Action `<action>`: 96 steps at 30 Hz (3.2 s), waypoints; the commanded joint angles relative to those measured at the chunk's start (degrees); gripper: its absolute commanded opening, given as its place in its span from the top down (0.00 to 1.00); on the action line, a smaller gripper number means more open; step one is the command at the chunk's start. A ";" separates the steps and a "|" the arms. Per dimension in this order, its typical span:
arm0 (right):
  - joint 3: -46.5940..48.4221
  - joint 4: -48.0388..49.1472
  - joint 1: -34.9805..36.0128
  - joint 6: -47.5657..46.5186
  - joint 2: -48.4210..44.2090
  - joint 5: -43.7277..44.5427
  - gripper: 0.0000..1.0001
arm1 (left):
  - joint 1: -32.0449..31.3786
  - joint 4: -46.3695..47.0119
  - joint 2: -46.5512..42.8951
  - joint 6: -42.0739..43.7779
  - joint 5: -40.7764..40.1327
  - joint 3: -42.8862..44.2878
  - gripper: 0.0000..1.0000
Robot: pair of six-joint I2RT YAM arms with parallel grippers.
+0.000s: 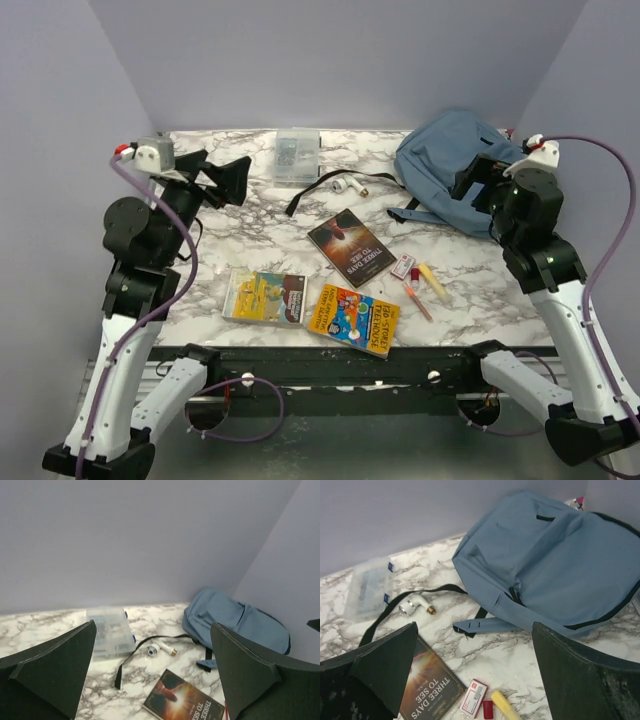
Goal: Pack the student bag
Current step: Move the student bag to the center of the board.
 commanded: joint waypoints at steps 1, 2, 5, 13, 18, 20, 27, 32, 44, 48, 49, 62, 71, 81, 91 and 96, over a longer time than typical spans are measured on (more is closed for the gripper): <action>-1.05 -2.46 -0.20 2.28 1.62 0.74 0.00 | -0.74 -1.40 3.11 -0.89 5.75 0.37 0.01; -1.00 -2.79 -0.21 2.31 2.45 0.81 0.00 | -0.79 -1.53 3.56 -1.09 6.34 0.48 0.01; -1.21 -2.75 -0.20 3.08 4.69 1.07 0.00 | -0.97 -2.00 5.36 -1.89 7.95 0.95 0.01; -5.82 2.89 -0.75 7.94 14.51 1.00 0.00 | -1.70 -2.57 9.44 -4.39 11.20 1.32 0.01; -2.54 3.00 -6.09 13.29 23.20 -0.46 0.00 | -3.54 -2.59 10.62 -5.32 11.37 1.18 0.01; 0.59 2.06 -7.98 14.35 27.42 -1.47 0.00 | -4.49 -2.66 11.18 -5.71 12.13 1.27 0.01; 10.84 0.48 -9.46 19.55 40.39 1.49 0.00 | -5.89 -2.78 15.60 -8.44 16.42 2.12 0.01; 15.10 2.86 -11.19 20.40 47.18 3.03 0.01 | -6.39 -2.85 19.41 -11.12 19.93 2.72 0.01; 21.40 6.55 -16.11 15.58 60.52 -7.77 0.34 | -11.38 -4.41 26.99 -13.88 23.91 4.35 0.01; 20.77 8.02 -16.11 13.01 61.47 -10.40 0.43 | -13.79 -5.54 29.76 -12.61 22.08 4.53 0.02; 20.53 8.37 -16.04 12.27 61.40 -10.73 0.45 | -14.40 -5.74 30.78 -12.27 21.53 4.54 0.02; 9.50 15.99 -15.95 5.01 57.11 -27.82 0.99 | -18.19 -2.74 47.55 -18.25 25.87 7.12 0.07; 2.93 15.61 -15.84 7.91 49.41 -30.41 0.92 | -19.17 15.88 61.60 -45.36 28.49 10.96 0.01; 11.69 11.58 -16.06 4.96 47.68 -17.56 0.49 | -22.41 16.96 69.82 -50.24 26.10 15.91 0.01; 29.18 12.45 -16.48 -12.29 60.91 -17.51 0.48 | -22.41 10.85 66.15 -41.24 29.38 14.82 0.03; 29.91 13.77 -16.54 -25.11 62.83 -23.53 0.49 | -22.49 -2.43 68.45 -31.90 28.78 22.96 0.02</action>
